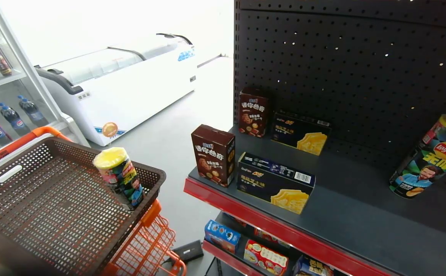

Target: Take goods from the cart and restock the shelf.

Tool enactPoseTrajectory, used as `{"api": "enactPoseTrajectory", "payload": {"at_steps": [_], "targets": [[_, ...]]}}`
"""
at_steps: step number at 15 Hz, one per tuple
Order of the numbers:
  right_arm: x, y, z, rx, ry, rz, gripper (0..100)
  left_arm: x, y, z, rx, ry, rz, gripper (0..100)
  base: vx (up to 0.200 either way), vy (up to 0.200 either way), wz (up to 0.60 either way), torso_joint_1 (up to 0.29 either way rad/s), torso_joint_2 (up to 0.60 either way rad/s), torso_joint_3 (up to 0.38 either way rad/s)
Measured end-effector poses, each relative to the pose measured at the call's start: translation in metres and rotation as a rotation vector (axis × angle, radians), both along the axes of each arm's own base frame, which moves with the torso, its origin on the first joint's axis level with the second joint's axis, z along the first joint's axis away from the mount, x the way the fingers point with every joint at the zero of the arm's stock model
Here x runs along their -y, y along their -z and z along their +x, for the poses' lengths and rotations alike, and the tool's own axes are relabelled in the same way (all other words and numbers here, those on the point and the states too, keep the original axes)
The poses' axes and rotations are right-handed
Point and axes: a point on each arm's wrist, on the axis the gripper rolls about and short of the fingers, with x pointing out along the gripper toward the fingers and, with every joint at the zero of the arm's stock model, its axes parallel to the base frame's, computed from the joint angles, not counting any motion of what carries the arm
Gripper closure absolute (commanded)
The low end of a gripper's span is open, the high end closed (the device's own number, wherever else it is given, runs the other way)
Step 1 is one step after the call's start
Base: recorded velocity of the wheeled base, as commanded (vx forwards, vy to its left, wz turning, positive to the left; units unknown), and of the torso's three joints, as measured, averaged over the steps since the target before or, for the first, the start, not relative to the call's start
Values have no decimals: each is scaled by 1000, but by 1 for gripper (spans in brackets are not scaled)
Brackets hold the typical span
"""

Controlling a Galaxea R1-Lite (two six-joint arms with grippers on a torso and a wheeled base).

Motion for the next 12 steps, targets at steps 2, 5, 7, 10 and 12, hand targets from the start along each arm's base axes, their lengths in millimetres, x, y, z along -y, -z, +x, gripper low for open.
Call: {"api": "enactPoseTrajectory", "payload": {"at_steps": [2, 5, 7, 10, 12], "targets": [[0, 0, 0, 0, 0, 0, 0, 0, -15, 2, -20, 15, 0, 0, 0, 0, 0, 0, 0, 0], [0, 0, 0, 0, 1, 0, 0, 0, -51, 24, -93, 25, -25, 0, 0, 0, 0, 0, 0, 0], [0, 0, 0, 0, 1, 0, 0, 1, -74, 52, -155, 10, -22, 0, 0, 0, 0, 0, 0, 0], [0, 0, 0, 0, 1, 0, 0, -3, -89, 104, -194, -28, 1, 0, 0, 0, 0, 0, 0, 0], [0, 0, 0, 0, 0, 0, 0, -5, -89, 138, -172, -39, 7, 0, 0, 0, 0, 0, 0, 0]]}}
